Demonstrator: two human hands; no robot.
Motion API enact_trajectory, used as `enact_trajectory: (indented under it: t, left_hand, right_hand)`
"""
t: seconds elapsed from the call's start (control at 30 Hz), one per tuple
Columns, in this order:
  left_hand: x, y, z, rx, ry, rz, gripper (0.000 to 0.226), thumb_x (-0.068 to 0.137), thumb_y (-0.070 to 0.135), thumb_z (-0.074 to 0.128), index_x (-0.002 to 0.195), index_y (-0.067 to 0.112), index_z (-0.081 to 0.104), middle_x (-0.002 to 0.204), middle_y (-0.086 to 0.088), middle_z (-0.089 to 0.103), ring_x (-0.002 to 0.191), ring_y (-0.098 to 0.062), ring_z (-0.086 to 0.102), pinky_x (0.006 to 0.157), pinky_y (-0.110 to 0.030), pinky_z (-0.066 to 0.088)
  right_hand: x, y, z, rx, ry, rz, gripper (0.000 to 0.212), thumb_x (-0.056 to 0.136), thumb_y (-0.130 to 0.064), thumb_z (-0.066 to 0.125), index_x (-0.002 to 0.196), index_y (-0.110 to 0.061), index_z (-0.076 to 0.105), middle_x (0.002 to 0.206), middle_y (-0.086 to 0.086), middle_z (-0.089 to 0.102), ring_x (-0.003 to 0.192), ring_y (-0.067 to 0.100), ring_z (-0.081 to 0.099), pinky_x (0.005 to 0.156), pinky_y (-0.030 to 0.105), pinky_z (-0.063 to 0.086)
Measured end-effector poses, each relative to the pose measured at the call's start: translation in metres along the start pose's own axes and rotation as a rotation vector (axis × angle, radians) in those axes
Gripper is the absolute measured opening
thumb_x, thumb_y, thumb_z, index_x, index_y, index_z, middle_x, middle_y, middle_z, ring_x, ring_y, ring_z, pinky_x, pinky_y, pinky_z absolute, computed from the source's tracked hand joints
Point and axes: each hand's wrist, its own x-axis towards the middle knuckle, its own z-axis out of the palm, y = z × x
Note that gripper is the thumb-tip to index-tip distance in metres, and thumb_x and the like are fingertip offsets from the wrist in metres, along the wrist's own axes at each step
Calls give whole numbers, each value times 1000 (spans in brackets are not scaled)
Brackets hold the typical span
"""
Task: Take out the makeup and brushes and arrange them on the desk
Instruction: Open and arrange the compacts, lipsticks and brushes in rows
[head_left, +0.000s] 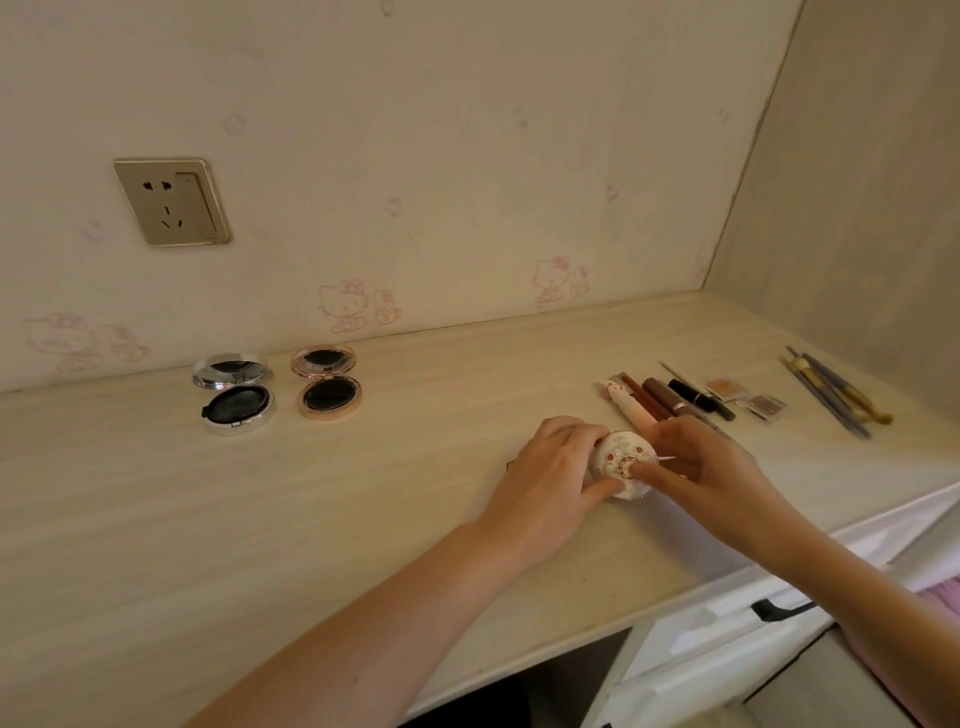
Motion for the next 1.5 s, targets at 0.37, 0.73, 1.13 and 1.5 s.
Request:
enact_trajectory:
  t: [0.37, 0.73, 1.13, 1.5]
  left_hand:
    - [-15, -11, -31, -247, 117, 15, 85, 65, 30, 87, 138, 17, 47, 131, 4, 53, 116, -4, 51, 98, -12, 41]
    - [-56, -37, -77, -228, 247, -81, 79, 65, 28, 88, 135, 16, 53, 119, 7, 62, 99, -1, 58, 87, -13, 48]
    - [-106, -79, -122, -435, 236, -365, 69, 73, 27, 80, 135, 21, 52, 123, 11, 62, 107, 4, 59, 90, -15, 49]
    - [-130, -100, -139, -417, 336, -525, 109, 43, 55, 84, 140, 23, 47, 103, 22, 66, 92, 10, 65, 80, -9, 50]
  right_hand:
    - [6, -37, 11, 557, -116, 110, 26, 82, -16, 69, 107, -12, 61, 97, 7, 74, 89, 19, 72, 71, 28, 59]
    - [10, -84, 56, 431, -310, 27, 23, 89, -33, 61, 106, -17, 63, 87, 2, 76, 81, 19, 73, 71, 33, 61]
    - [9, -130, 115, 21, -411, -311, 35, 90, -47, 54, 125, -47, 49, 111, -40, 53, 100, -20, 53, 74, 2, 45]
    - [13, -154, 150, -21, -403, -356, 38, 92, -42, 54, 130, -37, 52, 118, -27, 55, 101, -14, 55, 75, 2, 45]
